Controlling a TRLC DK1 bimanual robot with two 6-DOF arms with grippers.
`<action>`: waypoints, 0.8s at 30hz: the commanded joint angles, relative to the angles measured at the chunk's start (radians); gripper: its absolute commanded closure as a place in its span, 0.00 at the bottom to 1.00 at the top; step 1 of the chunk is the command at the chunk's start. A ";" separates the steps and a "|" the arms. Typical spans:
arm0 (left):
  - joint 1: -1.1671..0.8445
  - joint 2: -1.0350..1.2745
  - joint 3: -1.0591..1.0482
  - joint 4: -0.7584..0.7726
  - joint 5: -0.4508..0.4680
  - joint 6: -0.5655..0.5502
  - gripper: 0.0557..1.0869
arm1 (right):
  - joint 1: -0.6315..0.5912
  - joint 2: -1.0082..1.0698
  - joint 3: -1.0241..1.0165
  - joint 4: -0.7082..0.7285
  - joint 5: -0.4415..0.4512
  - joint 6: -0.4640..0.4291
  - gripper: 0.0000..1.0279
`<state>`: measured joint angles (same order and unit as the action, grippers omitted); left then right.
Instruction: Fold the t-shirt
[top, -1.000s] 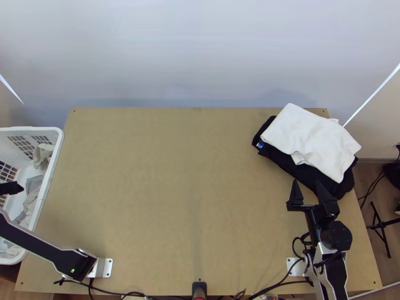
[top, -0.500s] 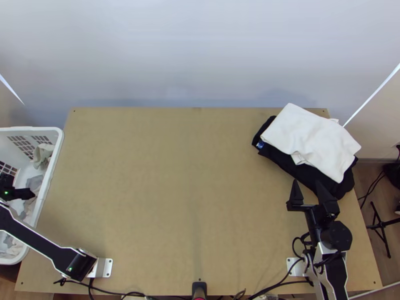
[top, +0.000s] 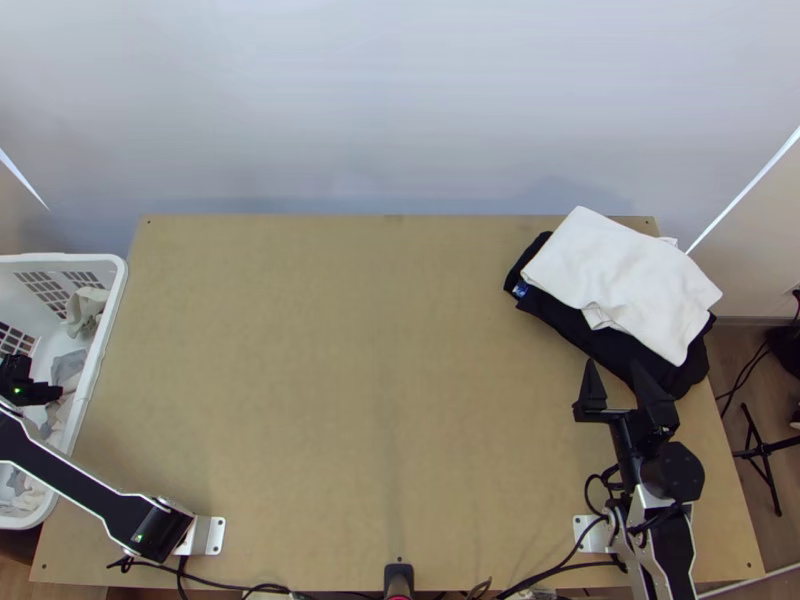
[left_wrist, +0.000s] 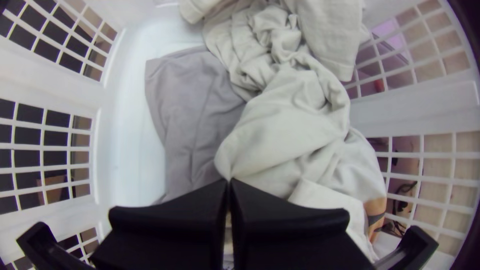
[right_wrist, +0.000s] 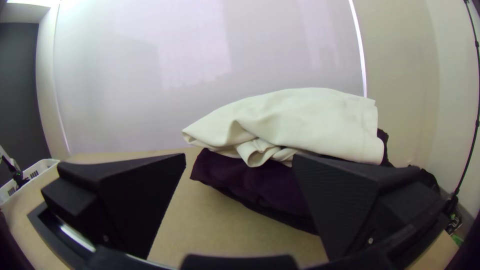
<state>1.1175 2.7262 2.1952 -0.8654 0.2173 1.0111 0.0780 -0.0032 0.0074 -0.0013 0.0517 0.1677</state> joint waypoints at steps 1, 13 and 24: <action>-0.004 -0.036 0.086 0.014 0.016 -0.144 0.96 | 0.000 0.000 0.000 0.000 0.000 0.001 0.04; -0.015 -0.431 0.109 0.198 0.156 -0.723 0.97 | 0.000 0.000 0.000 0.000 0.000 0.000 0.04; -0.111 -0.792 0.089 0.351 0.159 -1.111 0.97 | 0.000 0.000 0.000 0.000 0.000 0.000 0.04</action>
<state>1.0683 2.1517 2.3016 -0.5735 0.3672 0.0948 0.0780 -0.0032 0.0074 -0.0017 0.0517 0.1677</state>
